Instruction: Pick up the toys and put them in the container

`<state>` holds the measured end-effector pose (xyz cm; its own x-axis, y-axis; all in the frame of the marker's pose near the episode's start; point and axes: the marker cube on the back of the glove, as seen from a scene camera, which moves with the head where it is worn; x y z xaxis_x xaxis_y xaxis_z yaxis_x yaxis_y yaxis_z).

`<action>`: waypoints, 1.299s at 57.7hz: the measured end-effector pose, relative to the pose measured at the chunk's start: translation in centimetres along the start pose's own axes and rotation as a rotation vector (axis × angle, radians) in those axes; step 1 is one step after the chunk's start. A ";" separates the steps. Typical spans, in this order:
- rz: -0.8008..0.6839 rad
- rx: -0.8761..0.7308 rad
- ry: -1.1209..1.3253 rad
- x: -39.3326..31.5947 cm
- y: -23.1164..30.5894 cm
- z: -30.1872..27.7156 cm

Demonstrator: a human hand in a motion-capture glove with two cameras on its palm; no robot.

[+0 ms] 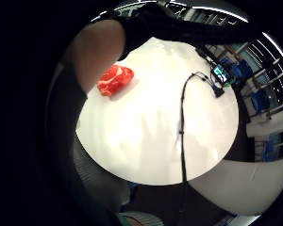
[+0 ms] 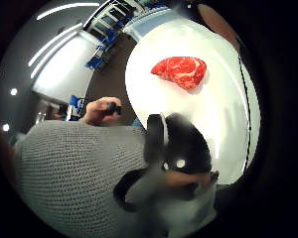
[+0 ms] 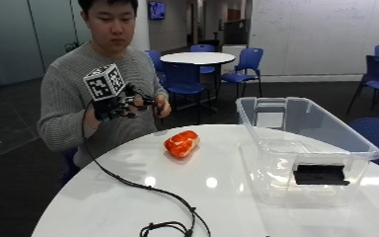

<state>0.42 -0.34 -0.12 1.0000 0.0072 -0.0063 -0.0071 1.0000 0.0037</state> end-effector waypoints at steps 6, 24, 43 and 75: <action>0.009 -0.002 0.009 0.0 -0.2 0.1; 0.032 -0.019 0.048 -0.1 -2.0 0.7; -0.081 -0.042 -0.055 -0.6 -13.7 -1.3; -0.098 -0.384 -0.014 -2.4 -15.9 13.6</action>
<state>-1.81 -16.29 13.44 0.9960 -0.0858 0.0258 0.0892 0.9244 -0.3708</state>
